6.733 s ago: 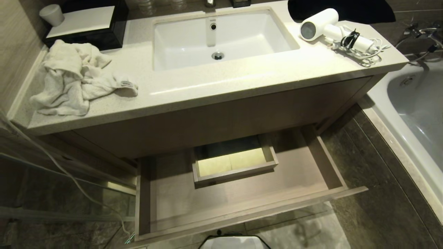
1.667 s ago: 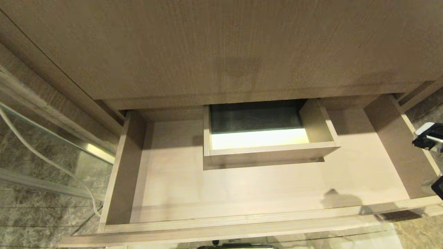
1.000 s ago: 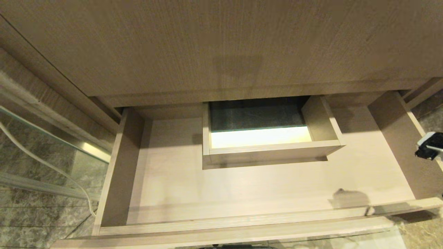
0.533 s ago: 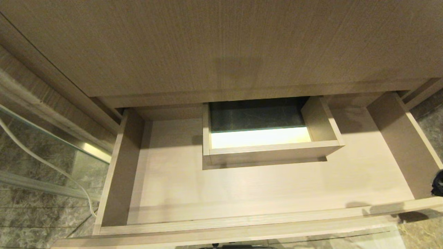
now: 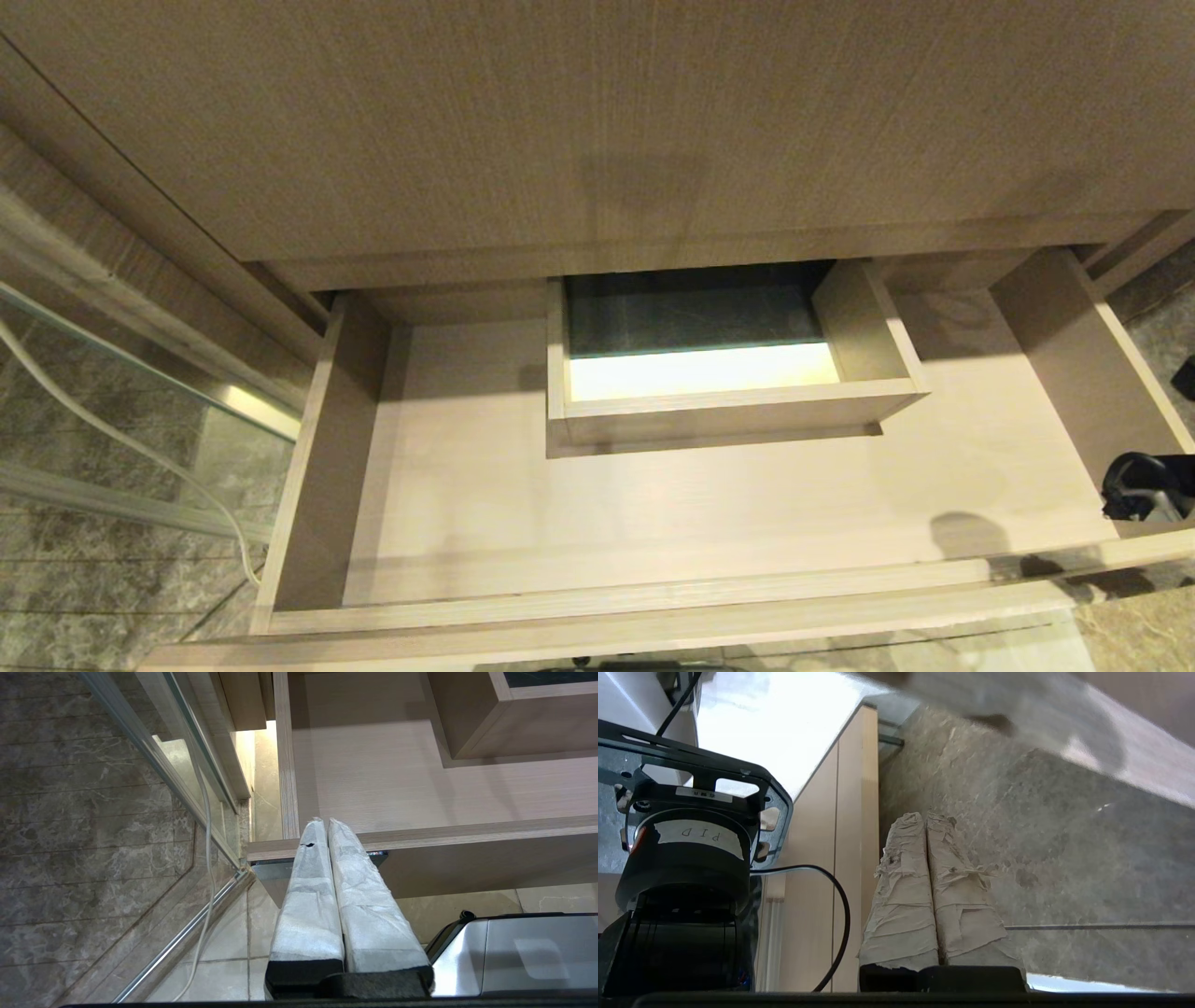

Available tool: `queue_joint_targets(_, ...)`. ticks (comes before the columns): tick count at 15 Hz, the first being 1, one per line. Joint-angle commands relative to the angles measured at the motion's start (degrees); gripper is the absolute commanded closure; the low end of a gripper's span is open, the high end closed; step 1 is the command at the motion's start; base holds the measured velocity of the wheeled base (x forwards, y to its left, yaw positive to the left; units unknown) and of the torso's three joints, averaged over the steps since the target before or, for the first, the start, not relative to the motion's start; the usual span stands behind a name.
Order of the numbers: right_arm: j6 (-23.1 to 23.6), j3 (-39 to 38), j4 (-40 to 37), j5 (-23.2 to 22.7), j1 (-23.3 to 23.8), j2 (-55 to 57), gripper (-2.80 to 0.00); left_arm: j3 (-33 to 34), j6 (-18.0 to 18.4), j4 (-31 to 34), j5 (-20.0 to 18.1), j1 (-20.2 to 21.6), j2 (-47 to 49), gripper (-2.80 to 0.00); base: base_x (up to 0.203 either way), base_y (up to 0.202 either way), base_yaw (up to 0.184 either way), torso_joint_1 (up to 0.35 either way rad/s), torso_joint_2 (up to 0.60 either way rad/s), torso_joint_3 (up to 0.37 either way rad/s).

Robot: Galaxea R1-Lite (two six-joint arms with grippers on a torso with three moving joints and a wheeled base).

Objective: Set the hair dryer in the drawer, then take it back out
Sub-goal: Close the drawer

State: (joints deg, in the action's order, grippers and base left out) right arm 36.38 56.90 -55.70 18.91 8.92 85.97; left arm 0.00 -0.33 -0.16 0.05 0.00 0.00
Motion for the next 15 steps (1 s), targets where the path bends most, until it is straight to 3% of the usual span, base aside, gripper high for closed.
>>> queue_joint_targets(1, 0.19, 0.2, -0.37, 0.08, -0.03, 2.12, 0.0, 0.0, -0.02, -0.02, -0.04, 0.0, 0.07, 0.0, 0.0, 0.0, 0.0, 0.0, 0.0, 0.0)
queue_joint_targets(7, -0.47, -0.36, 0.93, -0.07, -0.05, 2.16, 0.0, 0.0, -0.02, -0.02, 0.04, 0.0, 0.09, 0.0, 0.0, 0.0, 0.0, 0.0, 0.0, 0.0)
queue_joint_targets(15, -7.26, 0.59, 7.52, -0.94, -0.22, 1.16, 0.0, 0.0, -0.02, -0.02, 0.04, 0.0, 0.02, 0.0, 0.0, 0.0, 0.0, 0.0, 0.0, 0.0)
